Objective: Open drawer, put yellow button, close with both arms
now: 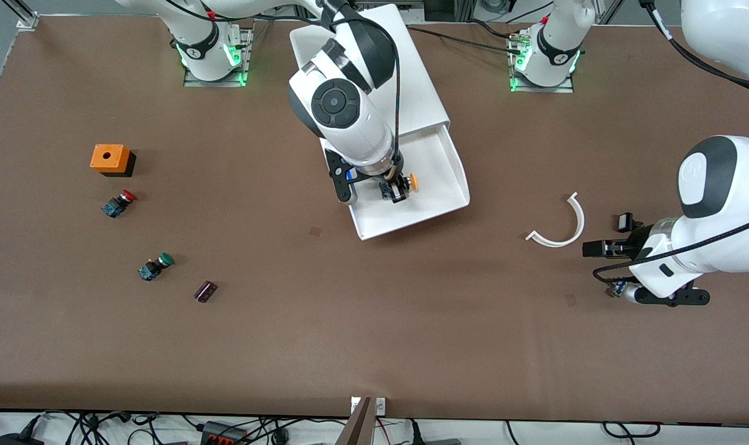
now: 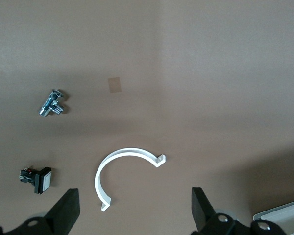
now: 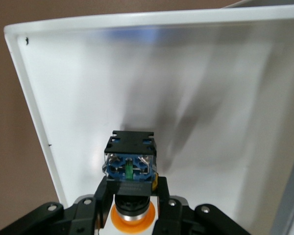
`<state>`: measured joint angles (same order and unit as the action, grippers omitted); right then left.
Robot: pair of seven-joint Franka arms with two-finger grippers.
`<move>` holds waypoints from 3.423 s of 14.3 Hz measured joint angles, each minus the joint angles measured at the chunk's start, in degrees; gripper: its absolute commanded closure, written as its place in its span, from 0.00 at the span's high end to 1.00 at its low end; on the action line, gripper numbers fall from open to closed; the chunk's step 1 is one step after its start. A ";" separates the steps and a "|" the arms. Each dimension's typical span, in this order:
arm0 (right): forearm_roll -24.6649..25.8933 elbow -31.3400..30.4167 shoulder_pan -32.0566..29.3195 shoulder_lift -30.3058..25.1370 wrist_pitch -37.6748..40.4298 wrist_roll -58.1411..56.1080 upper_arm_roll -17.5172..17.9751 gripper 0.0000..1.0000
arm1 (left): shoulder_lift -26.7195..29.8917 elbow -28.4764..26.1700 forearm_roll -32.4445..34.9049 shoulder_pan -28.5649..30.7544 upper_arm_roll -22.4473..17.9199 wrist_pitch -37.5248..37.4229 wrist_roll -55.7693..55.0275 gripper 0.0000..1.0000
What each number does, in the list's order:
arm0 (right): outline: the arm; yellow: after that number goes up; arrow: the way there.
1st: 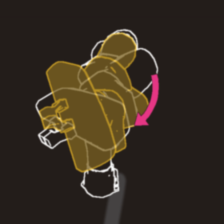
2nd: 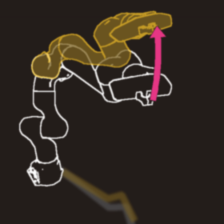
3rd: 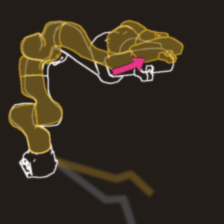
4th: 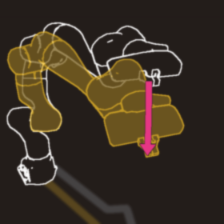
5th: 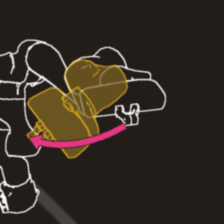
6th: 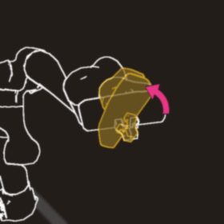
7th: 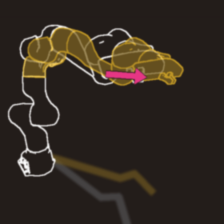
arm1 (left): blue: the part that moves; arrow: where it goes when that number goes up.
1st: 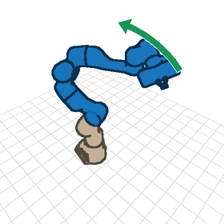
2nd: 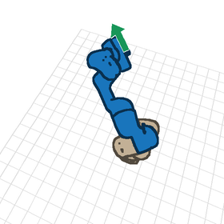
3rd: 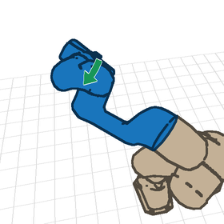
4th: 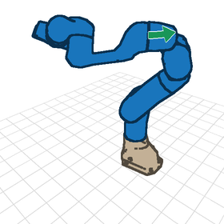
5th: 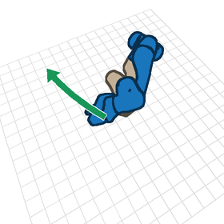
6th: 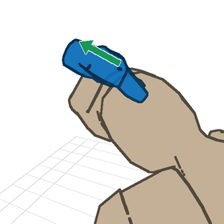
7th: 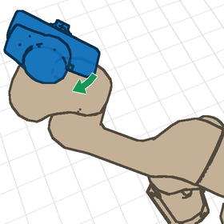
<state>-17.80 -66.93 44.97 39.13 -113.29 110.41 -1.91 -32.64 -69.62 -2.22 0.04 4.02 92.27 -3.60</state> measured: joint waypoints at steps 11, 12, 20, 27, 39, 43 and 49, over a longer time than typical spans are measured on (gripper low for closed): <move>0.00 1.51 -0.13 0.04 -0.07 0.41 -1.42 1.00 | 0.03 -0.02 0.00 -0.19 0.44 0.02 -0.16 1.00; 0.00 1.91 -0.23 -0.17 -0.10 0.41 -1.79 1.00 | 0.08 -0.02 0.00 -0.34 0.66 0.08 -0.44 1.00; 3.66 2.62 -1.02 -4.53 8.67 -12.59 -10.00 1.00 | 0.30 -0.13 -0.06 -7.65 1.79 5.40 -16.43 1.00; 5.09 2.50 -5.74 -5.98 18.82 -40.46 -14.39 1.00 | -3.02 -1.44 -0.06 -16.65 2.06 15.01 -29.20 1.00; 5.42 2.49 -22.15 -7.30 20.97 -76.48 -15.05 1.00 | -6.30 -1.63 -0.06 -26.25 2.12 19.73 -45.04 1.00; 5.57 1.55 -25.81 -9.02 21.63 -82.52 -15.11 1.00 | -6.32 -4.42 -0.05 -28.66 2.13 19.58 -49.66 1.00; 9.97 -2.57 -32.44 -15.10 21.90 -97.95 -15.05 1.00 | -6.00 -5.04 -0.06 -29.17 4.48 14.83 -49.75 1.00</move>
<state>-7.84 -69.50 12.53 24.03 -91.39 12.46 -16.95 -38.64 -74.66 -2.28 -29.13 8.49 107.11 -53.35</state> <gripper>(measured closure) 0.000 0.000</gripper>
